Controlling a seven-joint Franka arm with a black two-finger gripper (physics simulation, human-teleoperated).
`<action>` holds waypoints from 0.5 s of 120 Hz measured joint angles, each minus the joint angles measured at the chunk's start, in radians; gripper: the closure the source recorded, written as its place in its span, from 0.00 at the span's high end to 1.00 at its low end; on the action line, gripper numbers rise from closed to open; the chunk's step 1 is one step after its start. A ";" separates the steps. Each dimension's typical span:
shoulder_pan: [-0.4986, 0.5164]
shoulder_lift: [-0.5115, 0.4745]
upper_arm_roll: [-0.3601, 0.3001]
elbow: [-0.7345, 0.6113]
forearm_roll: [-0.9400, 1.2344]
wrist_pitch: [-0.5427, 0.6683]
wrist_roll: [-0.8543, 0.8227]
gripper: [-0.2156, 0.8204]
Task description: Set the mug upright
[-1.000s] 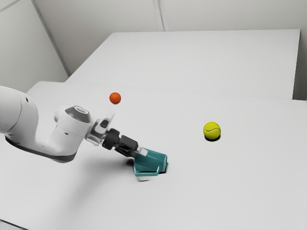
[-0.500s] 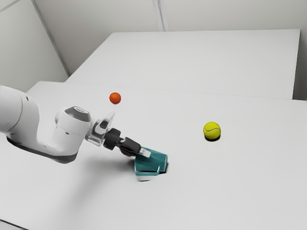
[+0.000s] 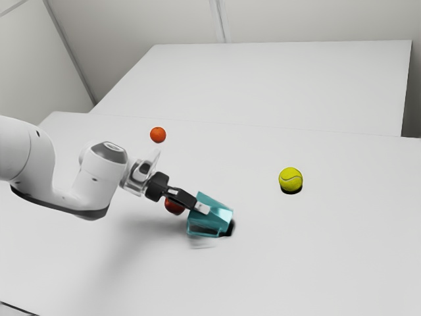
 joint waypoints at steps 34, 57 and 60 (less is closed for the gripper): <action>-0.001 -0.054 -0.051 0.025 0.053 0.021 0.004 0.05; 0.008 -0.076 -0.112 0.084 0.356 0.114 -0.078 0.04; 0.008 -0.076 -0.120 0.086 0.400 0.131 -0.094 0.04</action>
